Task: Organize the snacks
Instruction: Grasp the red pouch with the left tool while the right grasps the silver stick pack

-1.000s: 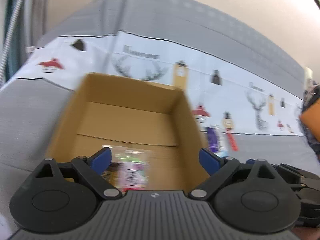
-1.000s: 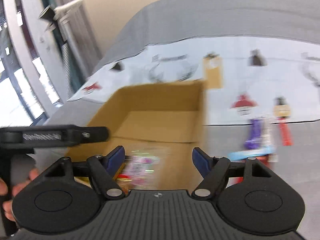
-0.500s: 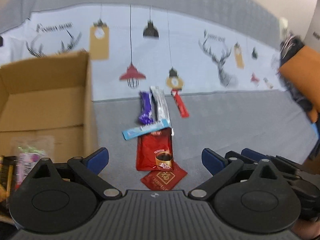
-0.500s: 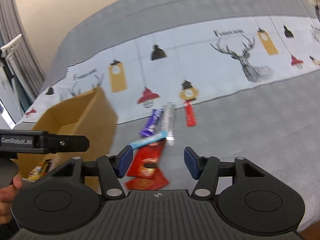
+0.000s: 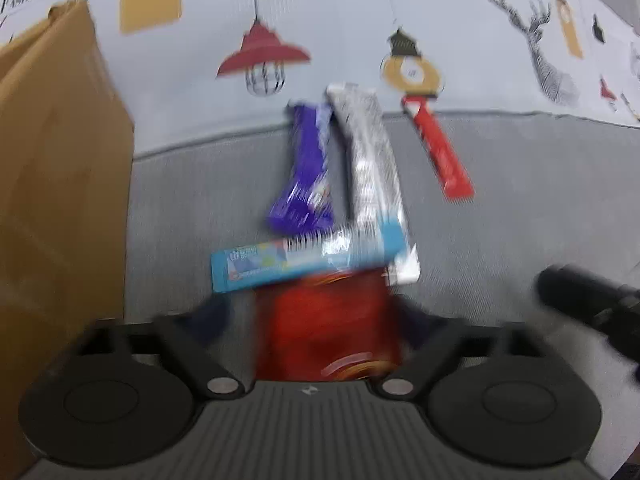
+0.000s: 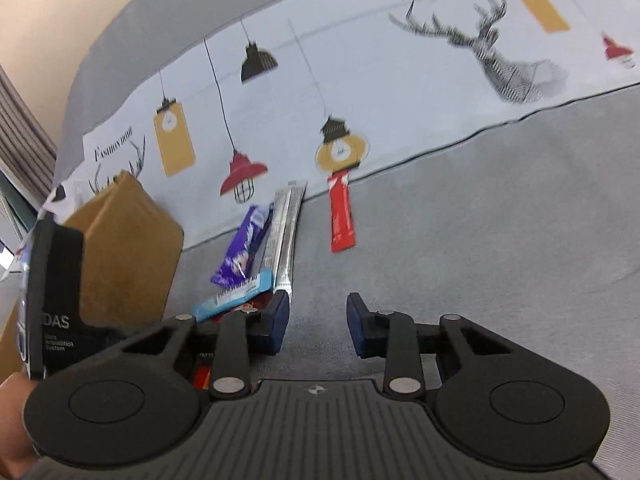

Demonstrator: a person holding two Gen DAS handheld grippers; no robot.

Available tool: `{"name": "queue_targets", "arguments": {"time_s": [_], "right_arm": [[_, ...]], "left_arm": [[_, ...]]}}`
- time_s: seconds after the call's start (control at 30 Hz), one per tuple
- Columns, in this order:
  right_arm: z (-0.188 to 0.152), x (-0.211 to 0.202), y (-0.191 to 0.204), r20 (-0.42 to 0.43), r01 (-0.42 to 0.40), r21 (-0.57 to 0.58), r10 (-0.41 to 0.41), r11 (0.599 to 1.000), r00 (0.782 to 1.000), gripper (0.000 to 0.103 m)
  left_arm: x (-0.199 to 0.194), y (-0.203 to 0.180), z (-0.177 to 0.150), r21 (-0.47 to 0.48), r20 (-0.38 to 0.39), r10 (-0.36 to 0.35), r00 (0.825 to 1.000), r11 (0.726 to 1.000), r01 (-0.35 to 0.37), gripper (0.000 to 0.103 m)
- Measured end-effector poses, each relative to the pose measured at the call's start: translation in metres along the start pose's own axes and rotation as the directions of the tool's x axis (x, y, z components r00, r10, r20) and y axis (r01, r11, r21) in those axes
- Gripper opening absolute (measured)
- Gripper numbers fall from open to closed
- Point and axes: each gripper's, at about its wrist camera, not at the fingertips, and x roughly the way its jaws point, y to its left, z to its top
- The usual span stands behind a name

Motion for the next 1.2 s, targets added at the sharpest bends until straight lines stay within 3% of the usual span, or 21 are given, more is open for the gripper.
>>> {"name": "queue_targets", "arguments": {"time_s": [0.07, 0.13, 0.27, 0.47, 0.6, 0.67, 0.7, 0.73, 0.97, 1.1, 1.2], "right_arm": [[0.002, 0.010, 0.001, -0.004, 0.003, 0.015, -0.003, 1.000, 1.000, 0.035], [0.006, 0.020, 0.005, -0.022, -0.018, 0.029, 0.019, 0.999, 1.000, 0.035], [0.016, 0.048, 0.023, -0.075, -0.024, -0.003, 0.024, 1.000, 0.997, 0.035], [0.024, 0.084, 0.034, -0.088, -0.014, 0.022, 0.016, 1.000, 0.996, 0.037], [0.021, 0.093, 0.036, -0.024, -0.005, 0.011, 0.006, 1.000, 1.000, 0.034], [0.020, 0.095, 0.043, -0.026, 0.028, -0.069, -0.030, 0.997, 0.999, 0.020], [0.019, 0.095, 0.048, -0.026, 0.049, -0.133, -0.053, 0.990, 0.998, 0.007], [0.017, 0.093, 0.051, -0.032, 0.045, -0.165, -0.051, 0.985, 0.998, 0.002], [0.008, 0.043, 0.030, -0.017, 0.086, -0.227, -0.093, 0.970, 0.996, 0.001], [0.003, -0.006, 0.003, 0.007, 0.121, -0.210, -0.123, 0.970, 0.992, 0.001], [-0.004, -0.030, -0.011, -0.021, 0.147, -0.182, -0.153, 0.972, 0.988, 0.001]], "left_arm": [[-0.001, 0.013, 0.011, -0.071, -0.014, -0.036, 0.999, 0.997, 0.035, 0.062], [-0.002, 0.025, 0.018, -0.120, -0.022, -0.070, 0.997, 0.991, 0.067, 0.059], [-0.007, 0.040, 0.017, -0.168, -0.042, -0.072, 0.997, 0.984, 0.064, 0.057], [-0.009, 0.049, 0.017, -0.209, -0.055, -0.012, 0.998, 0.978, 0.000, 0.057], [-0.006, 0.050, 0.015, -0.200, -0.055, 0.006, 0.998, 0.980, -0.017, 0.057], [-0.007, 0.050, 0.013, -0.197, -0.048, -0.010, 0.999, 0.980, 0.000, 0.057], [-0.010, 0.050, 0.011, -0.203, -0.051, -0.012, 0.999, 0.979, 0.001, 0.057], [-0.011, 0.050, 0.010, -0.226, -0.075, -0.009, 0.997, 0.974, -0.008, 0.057], [-0.029, 0.040, -0.001, -0.239, -0.070, -0.085, 0.994, 0.969, 0.066, 0.057], [-0.041, 0.026, -0.002, -0.220, -0.058, -0.109, 0.992, 0.971, 0.094, 0.057], [-0.042, 0.013, -0.004, -0.199, -0.067, -0.103, 0.992, 0.976, 0.088, 0.057]]}}
